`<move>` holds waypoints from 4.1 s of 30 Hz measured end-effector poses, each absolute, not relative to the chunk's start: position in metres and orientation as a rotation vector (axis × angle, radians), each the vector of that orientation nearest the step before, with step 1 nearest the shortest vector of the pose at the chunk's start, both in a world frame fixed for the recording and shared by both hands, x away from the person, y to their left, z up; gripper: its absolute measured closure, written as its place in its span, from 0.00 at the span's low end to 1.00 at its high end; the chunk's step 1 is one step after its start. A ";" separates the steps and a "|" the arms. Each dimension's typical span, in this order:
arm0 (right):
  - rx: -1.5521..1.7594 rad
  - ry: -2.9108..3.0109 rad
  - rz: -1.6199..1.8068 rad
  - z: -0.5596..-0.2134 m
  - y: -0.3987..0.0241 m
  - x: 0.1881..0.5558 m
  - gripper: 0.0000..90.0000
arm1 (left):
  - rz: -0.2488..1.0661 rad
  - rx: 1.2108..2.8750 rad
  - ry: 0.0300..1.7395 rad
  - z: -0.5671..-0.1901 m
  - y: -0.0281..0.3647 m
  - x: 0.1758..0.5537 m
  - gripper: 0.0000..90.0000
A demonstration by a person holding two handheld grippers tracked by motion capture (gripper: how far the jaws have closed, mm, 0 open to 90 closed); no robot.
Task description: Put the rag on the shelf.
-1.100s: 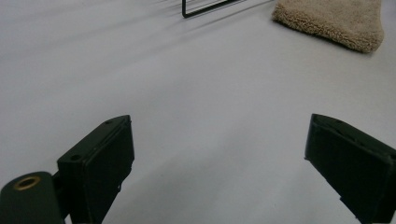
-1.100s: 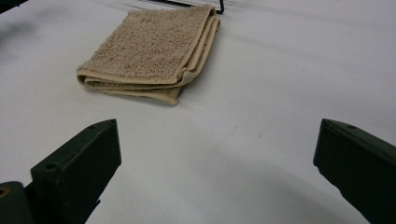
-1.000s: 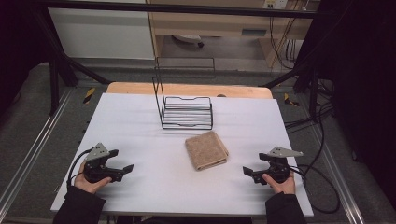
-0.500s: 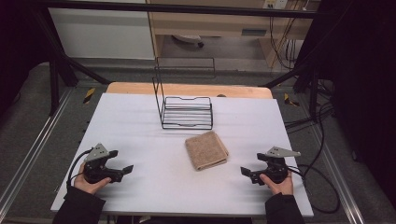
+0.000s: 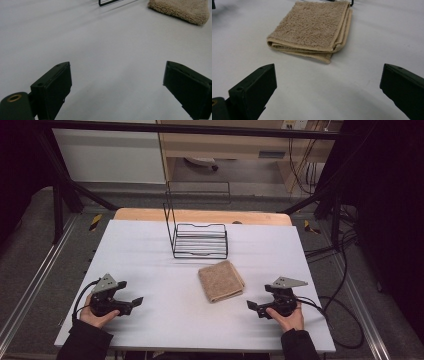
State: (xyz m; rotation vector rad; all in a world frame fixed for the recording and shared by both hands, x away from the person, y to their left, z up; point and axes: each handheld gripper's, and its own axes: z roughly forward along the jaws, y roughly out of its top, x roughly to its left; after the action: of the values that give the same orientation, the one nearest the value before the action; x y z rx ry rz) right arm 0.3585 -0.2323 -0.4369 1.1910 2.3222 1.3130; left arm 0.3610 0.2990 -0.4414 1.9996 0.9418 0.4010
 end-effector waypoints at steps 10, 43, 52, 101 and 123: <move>1.153 2.324 1.278 -0.431 -0.207 0.358 0.03 | 0.410 1.999 0.953 -0.442 0.300 0.361 0.09; 1.010 2.504 1.122 -0.442 -0.099 0.377 0.61 | 0.419 2.013 0.955 -0.442 0.299 0.362 0.11; 0.968 2.486 1.054 -0.447 -0.099 0.378 0.79 | 0.416 2.012 0.956 -0.442 0.300 0.362 0.11; 0.867 2.633 1.318 -0.442 -0.048 0.347 0.87 | 0.407 2.013 0.959 -0.442 0.299 0.363 0.12; 1.060 2.422 1.296 -0.428 -0.124 0.375 0.30 | 0.407 2.031 0.954 -0.441 0.287 0.362 0.09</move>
State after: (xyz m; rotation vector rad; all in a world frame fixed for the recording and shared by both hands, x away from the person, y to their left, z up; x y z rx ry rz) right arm 0.3755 -0.1243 -0.4285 1.0598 2.4221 1.2959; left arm 0.3624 0.2873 -0.4410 2.0314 0.9545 0.4069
